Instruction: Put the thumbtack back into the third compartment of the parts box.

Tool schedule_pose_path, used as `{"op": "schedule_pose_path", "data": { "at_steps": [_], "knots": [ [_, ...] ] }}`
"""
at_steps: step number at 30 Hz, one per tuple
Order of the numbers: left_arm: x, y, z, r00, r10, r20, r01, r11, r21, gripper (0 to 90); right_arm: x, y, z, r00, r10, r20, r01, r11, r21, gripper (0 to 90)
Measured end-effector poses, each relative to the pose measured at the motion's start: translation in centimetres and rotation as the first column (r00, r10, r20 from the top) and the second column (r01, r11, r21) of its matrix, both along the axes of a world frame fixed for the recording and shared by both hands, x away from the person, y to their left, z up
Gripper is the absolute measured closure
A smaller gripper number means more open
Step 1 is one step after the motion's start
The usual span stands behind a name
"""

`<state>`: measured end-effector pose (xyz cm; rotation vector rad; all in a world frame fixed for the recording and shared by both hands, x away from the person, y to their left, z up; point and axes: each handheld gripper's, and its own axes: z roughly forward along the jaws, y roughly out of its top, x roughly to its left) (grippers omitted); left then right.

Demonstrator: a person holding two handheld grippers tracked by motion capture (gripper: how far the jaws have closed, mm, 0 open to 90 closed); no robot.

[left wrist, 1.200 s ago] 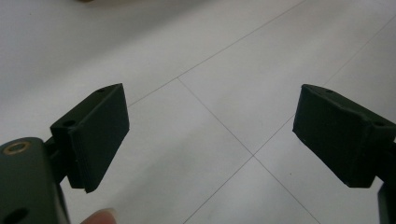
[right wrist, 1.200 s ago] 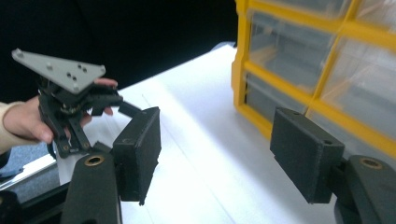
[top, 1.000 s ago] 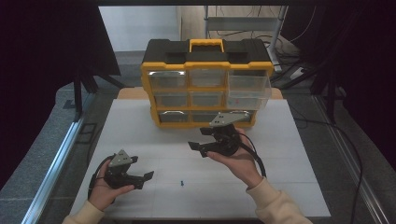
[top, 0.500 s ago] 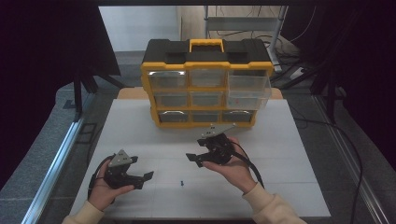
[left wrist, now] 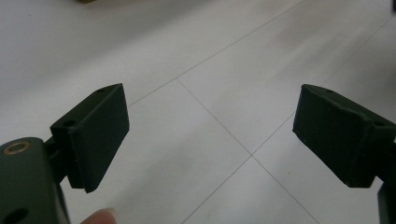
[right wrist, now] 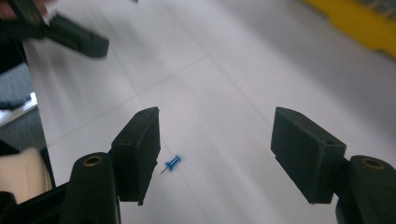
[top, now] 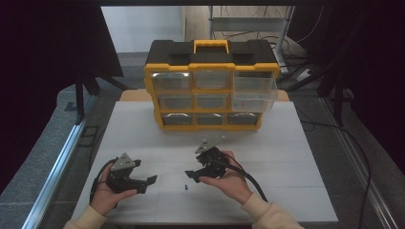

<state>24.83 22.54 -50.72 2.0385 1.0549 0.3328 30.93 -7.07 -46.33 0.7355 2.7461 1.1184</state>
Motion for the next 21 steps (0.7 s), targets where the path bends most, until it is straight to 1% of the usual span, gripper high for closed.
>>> {"op": "schedule_pose_path", "data": {
  "at_steps": [2, 5, 6, 8, 14, 18, 21],
  "knots": [
    [0.0, 0.0, 0.0, 1.0000, 0.001, -0.002, -0.001, 1.0000, -0.003, 11.0, -0.4, 0.7, -0.9, 1.0000, 0.008, 0.000, -0.008, 0.999, -0.051, 33.8],
    [0.0, 0.0, 0.0, 1.0000, 0.001, -0.003, -0.001, 1.0000, -0.004, 11.0, -0.9, 1.5, -2.0, 0.9997, 0.025, 0.000, -0.024, 0.993, -0.112, 34.0],
    [0.0, 0.1, 0.0, 1.0000, 0.002, -0.004, -0.002, 1.0000, -0.005, 11.0, -1.0, 1.7, -2.4, 0.9993, 0.037, 0.008, -0.035, 0.992, -0.125, 34.1],
    [0.0, 0.1, 0.0, 1.0000, 0.003, -0.004, -0.003, 1.0000, -0.005, 11.1, -1.1, 2.1, -2.9, 0.9993, 0.038, 0.001, -0.038, 0.989, -0.146, 34.3],
    [0.0, 0.0, -0.1, 1.0000, 0.002, -0.006, -0.002, 1.0000, 0.000, 11.0, -1.2, 2.8, -3.8, 0.9996, 0.028, -0.009, -0.029, 0.986, -0.166, 36.6],
    [0.0, 0.0, -0.1, 1.0000, 0.003, -0.003, -0.003, 1.0000, 0.000, 11.0, -1.4, 3.3, -4.3, 0.9995, 0.024, -0.020, -0.027, 0.984, -0.174, 40.5],
    [0.0, 0.1, -0.1, 1.0000, 0.003, -0.003, -0.003, 1.0000, 0.000, 11.1, -1.6, 3.7, -4.6, 0.9992, 0.031, -0.024, -0.036, 0.980, -0.195, 41.9]
  ]
}}
